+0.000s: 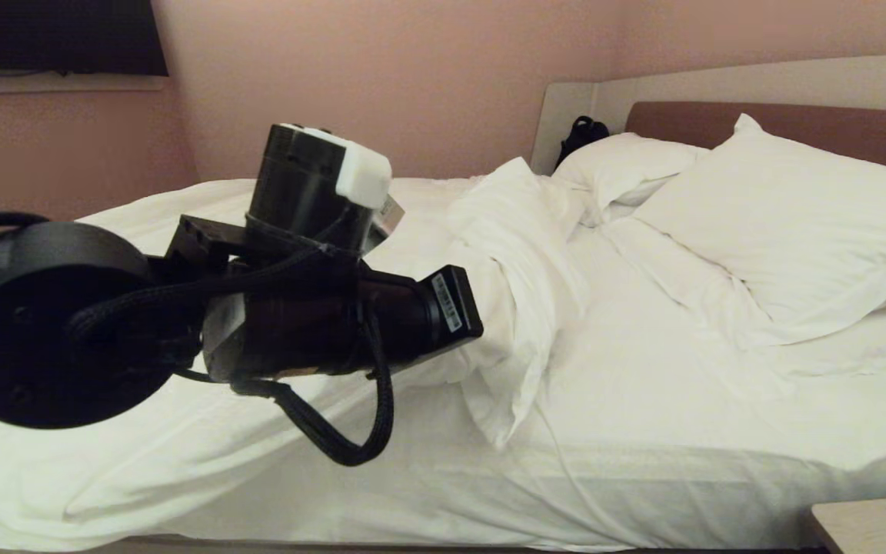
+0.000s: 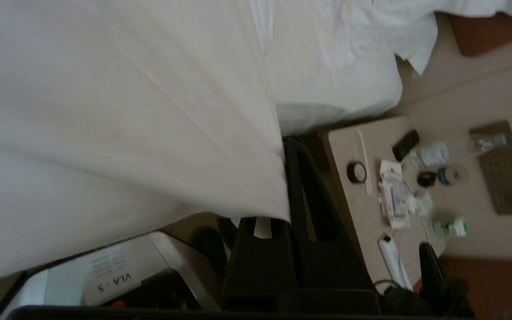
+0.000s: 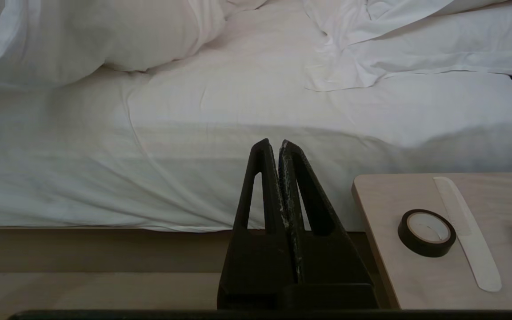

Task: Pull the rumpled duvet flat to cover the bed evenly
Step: Flatten the corners of the folded blanket

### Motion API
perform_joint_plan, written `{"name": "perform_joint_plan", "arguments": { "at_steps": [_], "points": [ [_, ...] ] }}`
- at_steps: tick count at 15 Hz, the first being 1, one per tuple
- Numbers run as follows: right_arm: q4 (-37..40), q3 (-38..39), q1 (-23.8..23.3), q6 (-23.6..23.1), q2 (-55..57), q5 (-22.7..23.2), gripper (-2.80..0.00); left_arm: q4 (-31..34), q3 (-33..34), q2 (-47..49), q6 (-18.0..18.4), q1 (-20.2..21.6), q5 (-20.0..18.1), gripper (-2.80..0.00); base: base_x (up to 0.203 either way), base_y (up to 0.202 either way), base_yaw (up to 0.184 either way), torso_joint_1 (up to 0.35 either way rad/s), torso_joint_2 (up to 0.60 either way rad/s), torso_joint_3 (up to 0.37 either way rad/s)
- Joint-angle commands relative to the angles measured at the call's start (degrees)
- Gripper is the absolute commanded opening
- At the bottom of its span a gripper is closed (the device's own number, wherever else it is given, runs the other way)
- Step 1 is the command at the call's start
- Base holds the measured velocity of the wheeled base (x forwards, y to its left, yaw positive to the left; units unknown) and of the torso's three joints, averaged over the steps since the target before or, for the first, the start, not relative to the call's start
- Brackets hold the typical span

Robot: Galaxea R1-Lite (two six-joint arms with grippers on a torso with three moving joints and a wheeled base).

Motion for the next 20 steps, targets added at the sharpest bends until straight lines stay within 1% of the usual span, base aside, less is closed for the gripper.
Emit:
{"name": "perform_joint_plan", "arguments": {
  "at_steps": [1, 3, 5, 6, 9, 18, 19, 20],
  "points": [
    [-0.02, 0.00, 0.01, -0.04, 0.00, 0.08, -2.80, -0.26, 2.85, -1.81, -1.30, -1.69, -0.06, -2.80, 0.000, 0.000, 0.000, 0.000, 0.00, 0.000],
    [-0.02, 0.00, 0.01, -0.04, 0.00, 0.00, -2.80, -0.29, 4.67, -3.28, -3.11, -3.21, -1.14, -2.80, 0.000, 0.000, 0.000, 0.000, 0.00, 0.000],
    [-0.02, 0.00, 0.01, -0.04, 0.00, 0.00, -2.80, 0.18, 6.15, -4.31, -3.38, -3.49, -4.06, -2.80, 0.000, 0.000, 0.000, 0.000, 0.00, 0.000],
    [-0.02, 0.00, 0.01, -0.04, 0.00, 0.09, -2.80, 0.35, 6.81, -4.87, -3.40, -3.99, -4.71, -2.80, 0.000, 0.000, 0.000, 0.000, 0.00, 0.000],
    [-0.02, 0.00, 0.01, -0.04, 0.00, 0.09, -2.80, 0.20, 8.33, -5.95, -3.22, -5.61, -4.78, -2.80, 0.000, 0.000, 0.000, 0.000, 0.00, 0.000],
    [-0.02, 0.00, 0.01, -0.04, 0.00, 0.00, -2.80, -0.06, 10.46, -5.57, -2.72, -5.74, -4.75, -2.80, 0.000, 0.000, 0.000, 0.000, 0.00, 0.000],
    [-0.02, 0.00, 0.01, -0.04, 0.00, 0.00, -2.80, -0.08, 10.59, -5.50, -2.68, -5.84, -4.75, 0.00, 0.000, 0.000, 0.000, 0.000, 0.00, 0.000],
    [-0.02, 0.00, 0.01, -0.04, 0.00, 0.07, -2.80, -0.13, 11.76, -5.54, -2.29, -6.66, -4.52, 0.00, 0.000, 0.000, 0.000, 0.000, 0.00, 0.000]
  ]
}}
